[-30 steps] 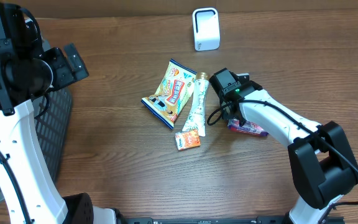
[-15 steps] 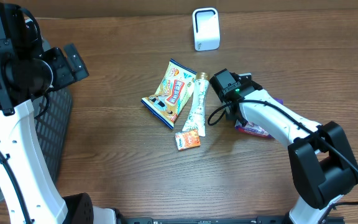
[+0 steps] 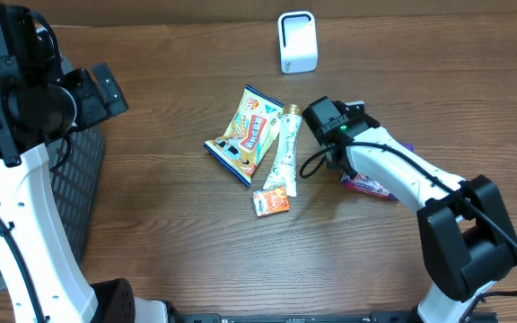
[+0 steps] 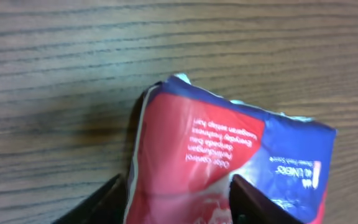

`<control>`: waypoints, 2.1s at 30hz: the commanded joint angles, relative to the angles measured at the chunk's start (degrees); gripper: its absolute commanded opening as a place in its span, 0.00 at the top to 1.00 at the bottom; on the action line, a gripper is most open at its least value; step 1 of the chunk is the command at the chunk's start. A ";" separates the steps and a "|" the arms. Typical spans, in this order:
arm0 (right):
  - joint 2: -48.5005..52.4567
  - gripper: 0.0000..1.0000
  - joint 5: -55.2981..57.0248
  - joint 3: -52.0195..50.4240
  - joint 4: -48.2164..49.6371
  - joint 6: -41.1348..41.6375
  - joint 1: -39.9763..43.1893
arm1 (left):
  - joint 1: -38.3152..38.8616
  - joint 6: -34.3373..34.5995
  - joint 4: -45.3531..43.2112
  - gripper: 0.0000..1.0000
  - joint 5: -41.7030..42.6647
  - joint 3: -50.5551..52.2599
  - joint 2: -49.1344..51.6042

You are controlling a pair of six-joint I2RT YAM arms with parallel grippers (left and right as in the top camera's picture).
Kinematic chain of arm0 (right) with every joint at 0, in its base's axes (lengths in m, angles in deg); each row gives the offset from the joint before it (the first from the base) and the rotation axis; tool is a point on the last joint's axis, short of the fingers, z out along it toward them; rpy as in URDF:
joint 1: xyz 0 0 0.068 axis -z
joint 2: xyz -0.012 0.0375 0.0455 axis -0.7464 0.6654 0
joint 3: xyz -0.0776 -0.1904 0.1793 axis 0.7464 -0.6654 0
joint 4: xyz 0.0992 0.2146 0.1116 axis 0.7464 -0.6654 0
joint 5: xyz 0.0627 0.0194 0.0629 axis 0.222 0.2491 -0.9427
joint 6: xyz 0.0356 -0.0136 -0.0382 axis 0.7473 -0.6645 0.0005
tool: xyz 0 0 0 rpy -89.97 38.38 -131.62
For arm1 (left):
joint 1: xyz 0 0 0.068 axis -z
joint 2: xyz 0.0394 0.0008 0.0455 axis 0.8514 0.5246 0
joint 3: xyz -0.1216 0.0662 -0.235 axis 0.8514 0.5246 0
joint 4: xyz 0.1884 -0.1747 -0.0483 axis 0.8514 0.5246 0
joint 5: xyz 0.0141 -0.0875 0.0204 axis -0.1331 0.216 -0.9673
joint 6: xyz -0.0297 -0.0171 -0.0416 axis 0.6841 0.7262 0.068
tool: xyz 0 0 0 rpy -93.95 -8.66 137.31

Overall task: Scan the item barcode
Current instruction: 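Position the right gripper over the package and close on it, then lift the package with the right gripper, flip it, set it down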

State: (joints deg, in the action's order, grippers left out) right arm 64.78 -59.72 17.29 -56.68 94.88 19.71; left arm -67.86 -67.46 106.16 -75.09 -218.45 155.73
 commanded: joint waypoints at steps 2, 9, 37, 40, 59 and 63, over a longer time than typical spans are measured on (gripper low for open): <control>-0.07 0.44 -2.23 -2.23 0.50 0.31 2.23 | -0.24 0.81 -0.07 0.00 0.26 0.31 0.20; -0.07 0.45 -4.76 -3.39 2.71 0.26 2.99 | -0.24 0.81 -0.07 0.00 0.26 0.31 0.20; -0.09 0.96 -41.00 24.13 -13.86 -9.64 9.49 | -0.24 0.81 -0.07 0.00 0.26 0.28 0.20; -0.09 0.96 -57.05 23.23 -13.03 -14.82 12.28 | -0.24 0.81 -0.07 0.00 0.26 0.31 0.20; -0.07 0.96 -92.83 -0.66 18.29 -2.47 17.33 | -0.24 0.81 -0.07 0.00 0.26 0.31 0.20; -0.07 0.96 -90.86 -3.58 17.73 -2.51 21.68 | -0.24 0.81 -0.07 0.00 0.26 0.31 0.20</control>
State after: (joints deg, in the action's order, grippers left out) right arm 64.98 -152.16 16.04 -38.37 89.02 37.63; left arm -67.86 -67.46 106.16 -75.07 -218.45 155.73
